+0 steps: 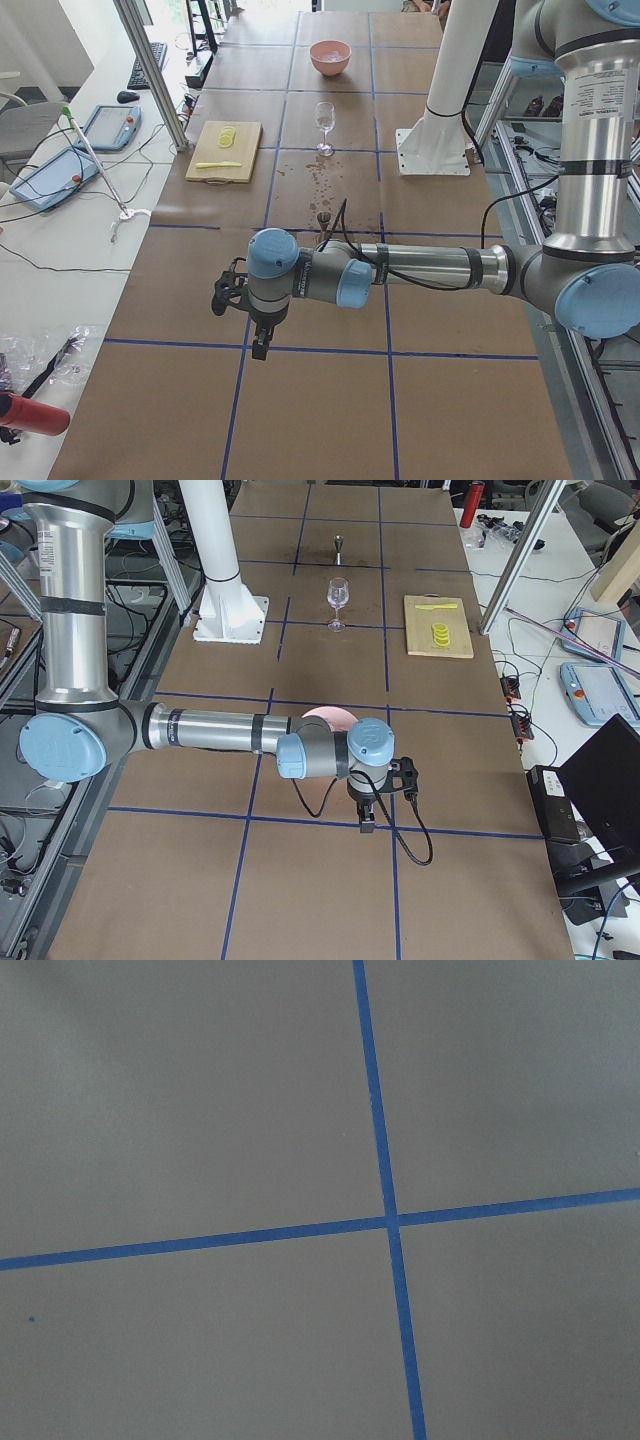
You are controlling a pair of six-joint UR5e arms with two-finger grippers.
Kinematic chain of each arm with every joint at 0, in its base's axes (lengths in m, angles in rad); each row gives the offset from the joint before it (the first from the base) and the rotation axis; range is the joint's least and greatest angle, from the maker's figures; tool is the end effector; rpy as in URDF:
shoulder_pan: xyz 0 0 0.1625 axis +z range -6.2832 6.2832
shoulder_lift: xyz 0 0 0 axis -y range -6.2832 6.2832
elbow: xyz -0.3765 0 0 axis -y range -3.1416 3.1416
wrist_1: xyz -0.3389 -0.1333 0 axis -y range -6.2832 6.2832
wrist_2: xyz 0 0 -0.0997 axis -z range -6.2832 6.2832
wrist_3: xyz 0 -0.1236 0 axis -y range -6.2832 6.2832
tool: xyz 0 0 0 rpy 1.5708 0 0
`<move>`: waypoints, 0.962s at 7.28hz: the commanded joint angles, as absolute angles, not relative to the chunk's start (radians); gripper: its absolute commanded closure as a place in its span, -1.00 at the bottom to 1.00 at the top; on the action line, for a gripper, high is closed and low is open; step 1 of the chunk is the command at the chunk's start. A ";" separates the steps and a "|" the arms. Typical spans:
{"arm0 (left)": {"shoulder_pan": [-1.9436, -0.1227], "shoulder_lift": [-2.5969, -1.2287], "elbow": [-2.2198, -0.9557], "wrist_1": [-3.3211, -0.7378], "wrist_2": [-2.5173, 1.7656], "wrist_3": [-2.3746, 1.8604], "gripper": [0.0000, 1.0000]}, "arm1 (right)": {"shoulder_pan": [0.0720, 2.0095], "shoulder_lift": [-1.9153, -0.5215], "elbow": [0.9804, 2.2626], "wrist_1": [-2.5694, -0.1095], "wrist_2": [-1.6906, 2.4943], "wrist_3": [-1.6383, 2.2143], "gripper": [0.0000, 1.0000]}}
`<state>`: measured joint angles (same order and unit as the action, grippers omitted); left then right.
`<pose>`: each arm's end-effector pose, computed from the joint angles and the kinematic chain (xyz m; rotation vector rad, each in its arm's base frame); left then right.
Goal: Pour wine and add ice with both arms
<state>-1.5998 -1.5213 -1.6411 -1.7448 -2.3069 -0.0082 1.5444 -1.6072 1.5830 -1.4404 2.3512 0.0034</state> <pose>-0.0629 -0.4341 0.6021 0.1935 0.7316 0.0363 0.0349 -0.4346 0.6237 0.0891 -0.7811 -0.0632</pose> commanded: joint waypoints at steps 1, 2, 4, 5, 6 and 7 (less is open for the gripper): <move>-1.598 -1.517 -1.641 -1.691 -2.307 -0.011 -1.00 | 1.545 -1.606 1.583 -1.440 2.350 0.005 -1.00; -1.597 -1.526 -1.655 -1.636 -2.307 -0.008 -1.00 | 1.545 -1.606 1.583 -1.440 2.350 0.005 -1.00; -1.595 -1.534 -1.649 -1.634 -2.309 -0.008 -1.00 | 1.545 -1.606 1.588 -1.440 2.350 0.003 -1.00; -1.595 -1.535 -1.649 -1.637 -2.309 -0.008 -1.00 | 1.545 -1.606 1.588 -1.440 2.352 0.003 -1.00; -1.594 -1.536 -1.651 -1.637 -2.310 -0.008 -1.00 | 1.545 -1.606 1.588 -1.440 2.352 0.003 -1.00; -1.594 -1.536 -1.651 -1.638 -2.310 -0.008 -1.00 | 1.545 -1.606 1.586 -1.440 2.350 0.005 -1.00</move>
